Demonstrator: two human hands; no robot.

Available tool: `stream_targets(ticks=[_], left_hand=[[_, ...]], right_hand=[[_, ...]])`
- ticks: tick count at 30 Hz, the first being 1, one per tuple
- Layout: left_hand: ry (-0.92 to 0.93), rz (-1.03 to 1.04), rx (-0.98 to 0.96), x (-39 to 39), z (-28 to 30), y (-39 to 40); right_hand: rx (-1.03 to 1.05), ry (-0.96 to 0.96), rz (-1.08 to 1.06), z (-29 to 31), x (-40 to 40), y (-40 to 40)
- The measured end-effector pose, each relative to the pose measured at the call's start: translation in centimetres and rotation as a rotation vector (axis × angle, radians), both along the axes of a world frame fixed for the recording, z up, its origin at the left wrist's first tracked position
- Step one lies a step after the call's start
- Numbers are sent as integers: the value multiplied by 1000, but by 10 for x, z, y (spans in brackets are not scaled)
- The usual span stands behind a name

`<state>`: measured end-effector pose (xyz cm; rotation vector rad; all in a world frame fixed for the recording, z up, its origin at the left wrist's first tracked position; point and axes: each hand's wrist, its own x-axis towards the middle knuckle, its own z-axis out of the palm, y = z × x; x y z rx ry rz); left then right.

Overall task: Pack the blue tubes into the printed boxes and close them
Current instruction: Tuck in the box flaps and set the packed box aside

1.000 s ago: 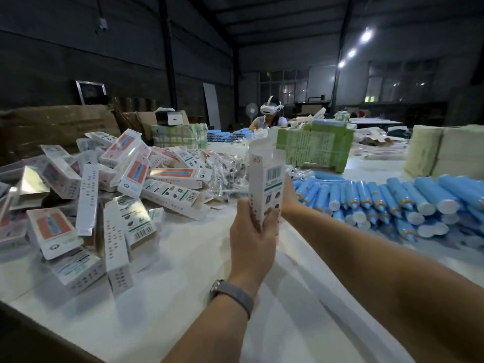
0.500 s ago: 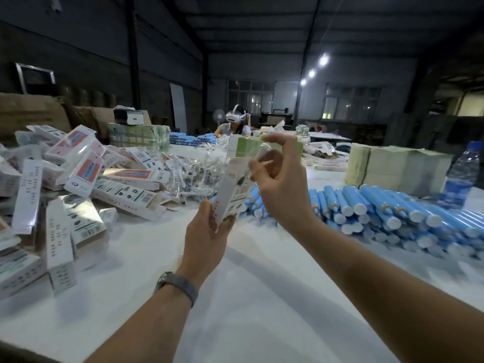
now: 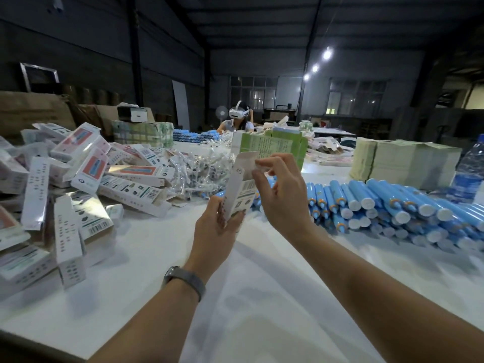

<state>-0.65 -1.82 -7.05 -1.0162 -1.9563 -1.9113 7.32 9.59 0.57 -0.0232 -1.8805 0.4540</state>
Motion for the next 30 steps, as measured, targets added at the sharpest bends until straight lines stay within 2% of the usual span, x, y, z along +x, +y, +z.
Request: stream_targets(ticks=[6, 9, 11, 14, 17, 24, 30], left_hand=[[22, -43, -5, -2, -1, 0], [-72, -149, 55, -1, -1, 2], [-138, -252, 84, 1, -1, 3], [-194, -361, 96, 2, 2, 2], [-222, -406, 90, 4, 3, 0], [-223, -340, 173, 17, 12, 6], [58, -158, 218, 18, 18, 1]], right_hand=[[-25, -200, 60, -10, 10, 5], [43, -226, 97, -9, 16, 7], [-80, -245, 185, -7, 16, 4], [-419, -244, 419, -6, 11, -5], [-486, -218, 446, -14, 6, -9], [-413, -164, 415, -30, -2, -16], [-354, -138, 402, -32, -6, -25]])
